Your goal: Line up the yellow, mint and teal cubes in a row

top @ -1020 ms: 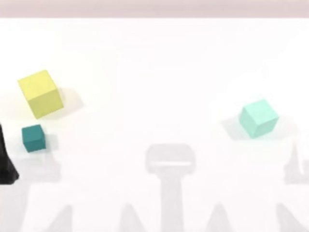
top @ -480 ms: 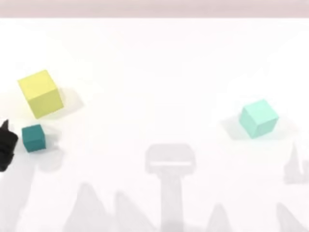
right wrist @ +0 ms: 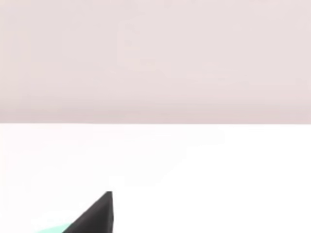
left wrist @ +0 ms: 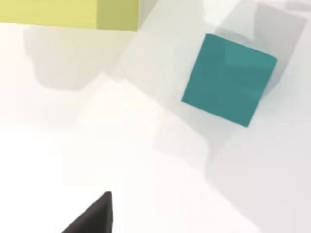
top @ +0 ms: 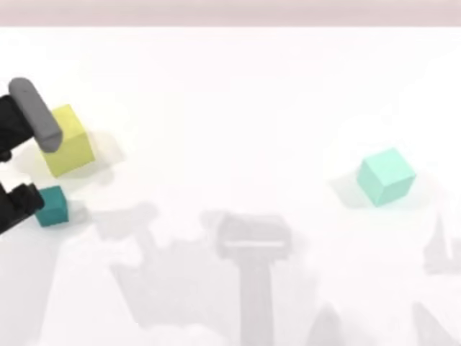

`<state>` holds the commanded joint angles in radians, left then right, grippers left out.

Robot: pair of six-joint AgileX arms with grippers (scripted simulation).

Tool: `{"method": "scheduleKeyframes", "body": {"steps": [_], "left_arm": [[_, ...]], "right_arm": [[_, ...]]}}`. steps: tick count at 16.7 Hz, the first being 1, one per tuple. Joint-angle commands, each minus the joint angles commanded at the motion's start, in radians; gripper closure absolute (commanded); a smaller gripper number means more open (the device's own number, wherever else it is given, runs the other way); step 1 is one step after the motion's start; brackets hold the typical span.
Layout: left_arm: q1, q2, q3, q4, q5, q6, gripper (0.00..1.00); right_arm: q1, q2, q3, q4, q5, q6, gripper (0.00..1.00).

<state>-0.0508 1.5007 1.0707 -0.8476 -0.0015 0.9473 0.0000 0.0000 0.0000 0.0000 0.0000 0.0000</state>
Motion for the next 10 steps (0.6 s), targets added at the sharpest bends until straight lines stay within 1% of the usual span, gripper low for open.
{"method": "scheduleKeyframes", "body": {"steps": [3, 5, 8, 10], "left_arm": [[-0.007, 0.210, 0.163, -0.121, 0.001, 0.139, 0.00], [-0.010, 0.307, 0.250, -0.177, 0.001, 0.209, 0.00], [-0.013, 0.394, 0.330, -0.222, 0.002, 0.270, 0.00], [-0.013, 0.405, 0.340, -0.227, 0.002, 0.277, 0.00]], "right_arm": [[0.000, 0.000, 0.000, 0.000, 0.000, 0.000, 0.00], [0.000, 0.000, 0.000, 0.000, 0.000, 0.000, 0.00], [0.000, 0.000, 0.000, 0.000, 0.000, 0.000, 0.00], [0.000, 0.000, 0.000, 0.000, 0.000, 0.000, 0.00]]}}
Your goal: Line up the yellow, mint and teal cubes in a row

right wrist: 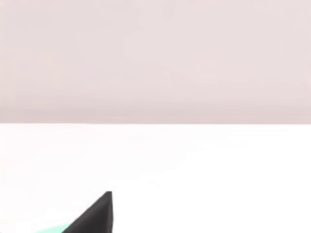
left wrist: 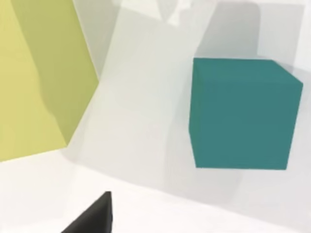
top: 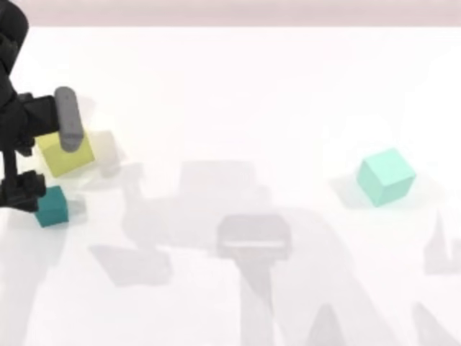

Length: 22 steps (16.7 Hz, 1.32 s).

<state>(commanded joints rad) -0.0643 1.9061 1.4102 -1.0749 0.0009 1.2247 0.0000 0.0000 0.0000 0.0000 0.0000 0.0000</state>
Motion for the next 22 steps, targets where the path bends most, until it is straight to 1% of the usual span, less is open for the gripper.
{"method": "scheduleKeyframes", "body": {"steps": [6, 8, 13, 15, 19, 22], "left_arm": [[0.003, 0.005, -0.015, 0.018, 0.000, 0.000, 0.00], [0.002, 0.030, -0.050, 0.076, 0.000, 0.001, 0.00], [0.002, 0.119, -0.165, 0.293, 0.001, 0.003, 0.00], [0.002, 0.138, -0.188, 0.327, 0.001, 0.004, 0.00], [0.002, 0.139, -0.189, 0.328, 0.001, 0.004, 0.00], [0.002, 0.139, -0.189, 0.328, 0.001, 0.004, 0.23]], "right_arm": [[0.000, 0.000, 0.000, 0.000, 0.000, 0.000, 0.00], [0.000, 0.000, 0.000, 0.000, 0.000, 0.000, 0.00], [0.000, 0.000, 0.000, 0.000, 0.000, 0.000, 0.00], [0.000, 0.000, 0.000, 0.000, 0.000, 0.000, 0.00], [0.000, 0.000, 0.000, 0.000, 0.000, 0.000, 0.00], [0.000, 0.000, 0.000, 0.000, 0.000, 0.000, 0.00]]}}
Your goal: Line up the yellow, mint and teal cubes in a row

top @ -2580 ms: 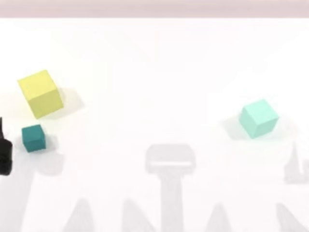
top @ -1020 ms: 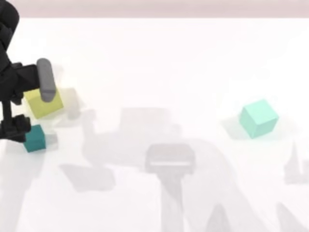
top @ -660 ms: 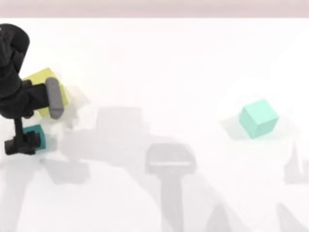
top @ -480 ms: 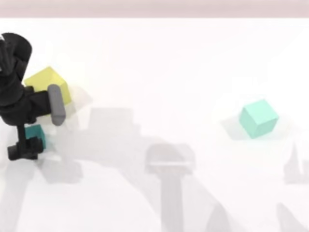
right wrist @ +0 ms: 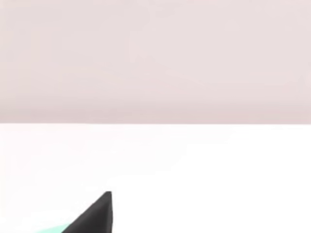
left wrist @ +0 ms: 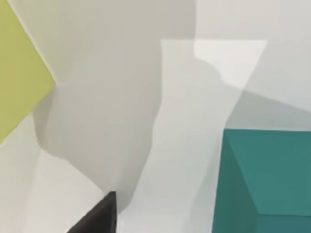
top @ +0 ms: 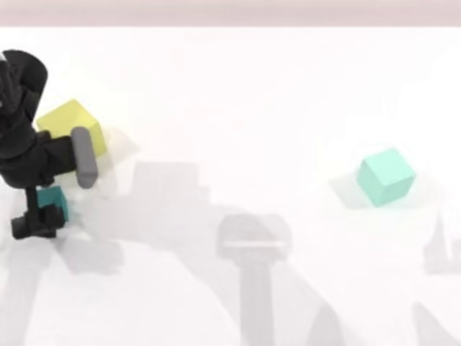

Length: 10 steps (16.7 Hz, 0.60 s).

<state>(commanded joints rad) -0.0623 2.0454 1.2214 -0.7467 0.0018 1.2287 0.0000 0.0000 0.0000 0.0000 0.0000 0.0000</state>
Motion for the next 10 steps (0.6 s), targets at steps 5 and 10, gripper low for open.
{"method": "scheduleKeyframes", "body": {"steps": [5, 10], "left_arm": [[0.000, 0.000, 0.000, 0.000, 0.000, 0.000, 0.60], [0.000, 0.000, 0.000, 0.000, 0.000, 0.000, 0.98]], "right_arm": [[0.000, 0.000, 0.000, 0.000, 0.000, 0.000, 0.00], [0.000, 0.000, 0.000, 0.000, 0.000, 0.000, 0.00]]}}
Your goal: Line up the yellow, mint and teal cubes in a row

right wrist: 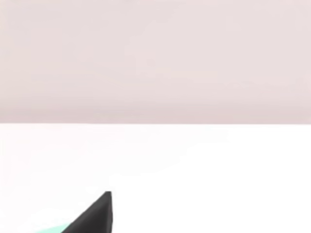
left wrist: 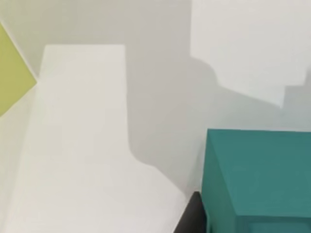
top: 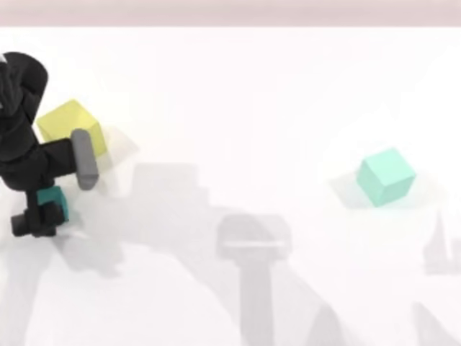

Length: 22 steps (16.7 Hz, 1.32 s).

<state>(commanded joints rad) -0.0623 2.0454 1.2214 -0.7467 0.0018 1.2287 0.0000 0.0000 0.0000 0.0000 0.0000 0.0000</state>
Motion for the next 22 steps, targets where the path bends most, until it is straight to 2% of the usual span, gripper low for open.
{"method": "scheduleKeyframes", "body": {"steps": [8, 17, 22], "left_arm": [[0.000, 0.000, 0.000, 0.000, 0.000, 0.000, 1.00], [0.015, -0.131, 0.139, -0.274, 0.010, -0.024, 1.00], [0.018, -0.151, 0.162, -0.309, 0.010, -0.027, 1.00]], "right_arm": [[0.000, 0.000, 0.000, 0.000, 0.000, 0.000, 0.00], [0.000, 0.000, 0.000, 0.000, 0.000, 0.000, 0.00], [0.000, 0.000, 0.000, 0.000, 0.000, 0.000, 0.00]]}}
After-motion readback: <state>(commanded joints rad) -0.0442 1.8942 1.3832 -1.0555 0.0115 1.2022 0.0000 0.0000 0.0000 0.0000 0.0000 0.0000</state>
